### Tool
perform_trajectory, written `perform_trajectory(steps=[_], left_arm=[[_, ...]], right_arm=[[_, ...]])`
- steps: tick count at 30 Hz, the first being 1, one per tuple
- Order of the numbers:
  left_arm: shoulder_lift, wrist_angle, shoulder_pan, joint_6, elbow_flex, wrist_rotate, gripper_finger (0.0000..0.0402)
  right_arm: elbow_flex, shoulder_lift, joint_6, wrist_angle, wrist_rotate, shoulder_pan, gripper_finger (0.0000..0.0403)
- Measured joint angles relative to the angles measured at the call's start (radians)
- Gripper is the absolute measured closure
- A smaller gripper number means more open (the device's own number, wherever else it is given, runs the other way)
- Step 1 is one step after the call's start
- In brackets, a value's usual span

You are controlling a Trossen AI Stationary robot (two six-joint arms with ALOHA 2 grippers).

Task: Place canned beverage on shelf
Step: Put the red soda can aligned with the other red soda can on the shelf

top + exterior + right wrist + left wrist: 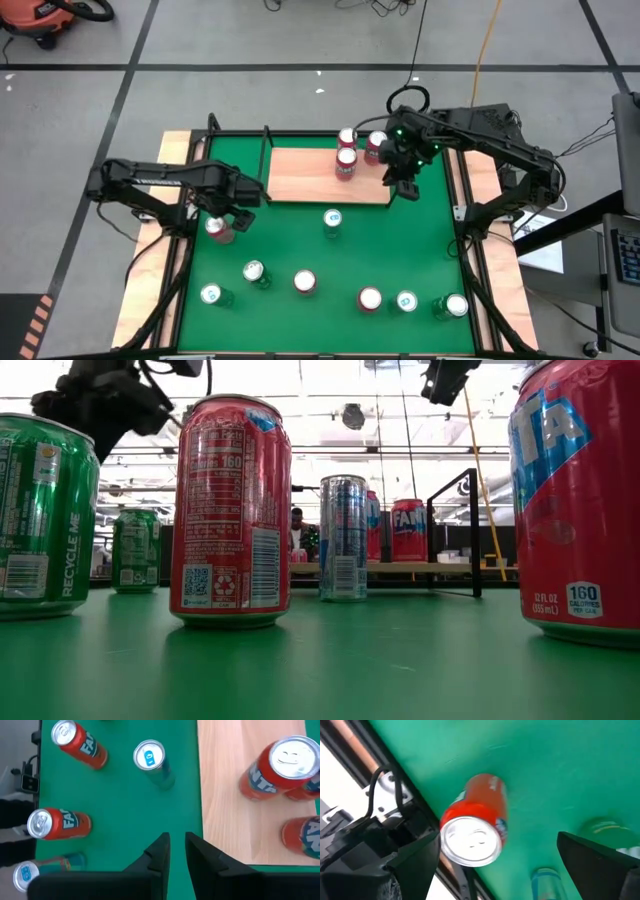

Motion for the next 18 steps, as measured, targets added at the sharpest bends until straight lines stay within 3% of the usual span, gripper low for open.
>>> perform_trajectory(steps=[18], left_arm=[[-0.056, 0.167, 0.003, -0.059, -0.244, 0.047, 0.0018]], right_arm=[[0.000, 0.000, -0.065, -0.015, -0.026, 0.003, 0.0353]])
